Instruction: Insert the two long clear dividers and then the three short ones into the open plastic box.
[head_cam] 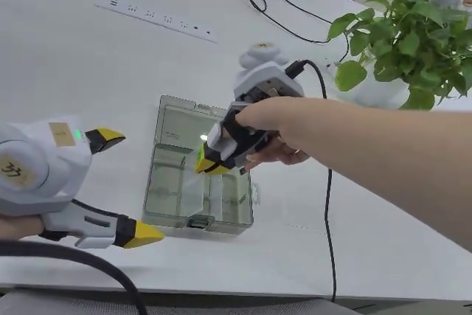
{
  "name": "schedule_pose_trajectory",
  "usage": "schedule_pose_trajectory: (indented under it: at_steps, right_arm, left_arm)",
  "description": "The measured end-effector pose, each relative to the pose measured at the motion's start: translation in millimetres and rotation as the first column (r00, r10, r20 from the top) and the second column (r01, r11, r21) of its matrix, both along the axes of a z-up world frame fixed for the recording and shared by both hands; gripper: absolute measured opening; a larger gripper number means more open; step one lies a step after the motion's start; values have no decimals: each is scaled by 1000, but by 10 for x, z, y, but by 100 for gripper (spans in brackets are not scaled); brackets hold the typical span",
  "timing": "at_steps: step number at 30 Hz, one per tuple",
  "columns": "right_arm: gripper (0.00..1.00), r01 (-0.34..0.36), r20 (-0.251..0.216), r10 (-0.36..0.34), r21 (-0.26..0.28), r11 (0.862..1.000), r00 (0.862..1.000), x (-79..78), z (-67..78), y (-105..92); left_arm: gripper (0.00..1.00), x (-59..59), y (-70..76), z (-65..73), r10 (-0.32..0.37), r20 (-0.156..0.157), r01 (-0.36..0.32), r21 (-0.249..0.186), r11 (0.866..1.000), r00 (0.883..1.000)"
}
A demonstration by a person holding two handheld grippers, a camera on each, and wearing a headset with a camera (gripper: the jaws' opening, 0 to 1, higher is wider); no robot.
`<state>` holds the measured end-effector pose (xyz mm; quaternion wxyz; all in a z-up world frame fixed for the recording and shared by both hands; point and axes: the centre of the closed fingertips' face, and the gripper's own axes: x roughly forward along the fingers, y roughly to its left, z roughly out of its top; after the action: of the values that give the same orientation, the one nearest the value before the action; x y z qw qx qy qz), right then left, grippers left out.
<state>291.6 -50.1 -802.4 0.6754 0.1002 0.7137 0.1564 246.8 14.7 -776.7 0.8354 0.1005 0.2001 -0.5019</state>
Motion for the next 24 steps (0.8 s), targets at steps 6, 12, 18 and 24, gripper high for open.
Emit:
schedule_pose_trajectory:
  at_steps: [6,12,18,24]
  right_arm:
    - [2,-38,12,38,-33,999,999,-101,21,75]
    - [2,-51,19,52,-61,997,998,-206,48,115]
    - [2,-84,36,88,-99,992,995,-253,29,173]
    - [2,-120,47,126,-122,985,991,-257,-28,205]
  left_arm:
    - [97,-1,0,-5,-4,-3,4,0,1000,1000]
    - [96,3,-13,-6,-5,-4,5,-4,1000,1000]
    - [96,8,-46,-6,-9,-5,9,-8,1000,1000]
    - [96,1,-51,-2,-9,-7,9,-15,1000,1000]
